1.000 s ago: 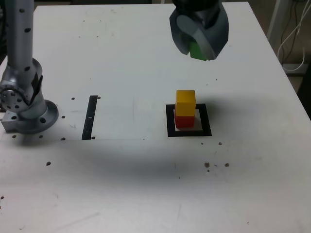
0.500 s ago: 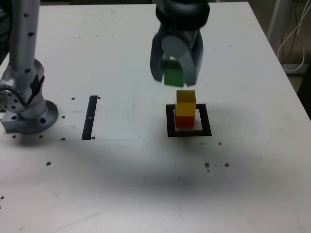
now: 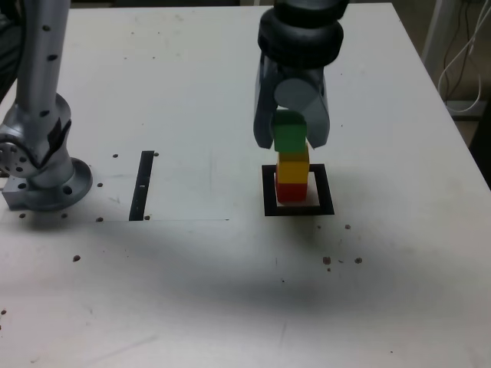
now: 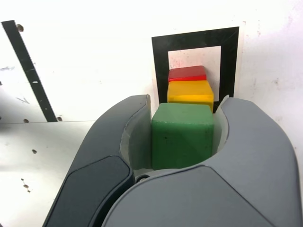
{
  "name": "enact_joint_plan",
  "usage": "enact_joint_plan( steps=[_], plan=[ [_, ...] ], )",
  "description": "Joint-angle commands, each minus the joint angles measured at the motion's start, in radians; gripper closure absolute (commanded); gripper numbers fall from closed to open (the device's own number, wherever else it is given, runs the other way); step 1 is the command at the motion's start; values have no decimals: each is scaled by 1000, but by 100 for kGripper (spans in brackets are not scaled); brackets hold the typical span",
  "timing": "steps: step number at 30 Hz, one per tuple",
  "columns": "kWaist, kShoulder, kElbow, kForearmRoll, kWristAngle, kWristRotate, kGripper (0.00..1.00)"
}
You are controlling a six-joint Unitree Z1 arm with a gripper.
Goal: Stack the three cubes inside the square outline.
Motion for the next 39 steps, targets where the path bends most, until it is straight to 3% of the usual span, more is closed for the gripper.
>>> enact_joint_plan(
  steps=[1,13,24,39],
  plan=[
    [-3,6,2,-7,2,-2,100],
    [-3,23,8,-19,10,-2,94],
    [-3,28,12,-17,18,3,65],
    [-3,20,22,-17,8,9,8]
  ],
)
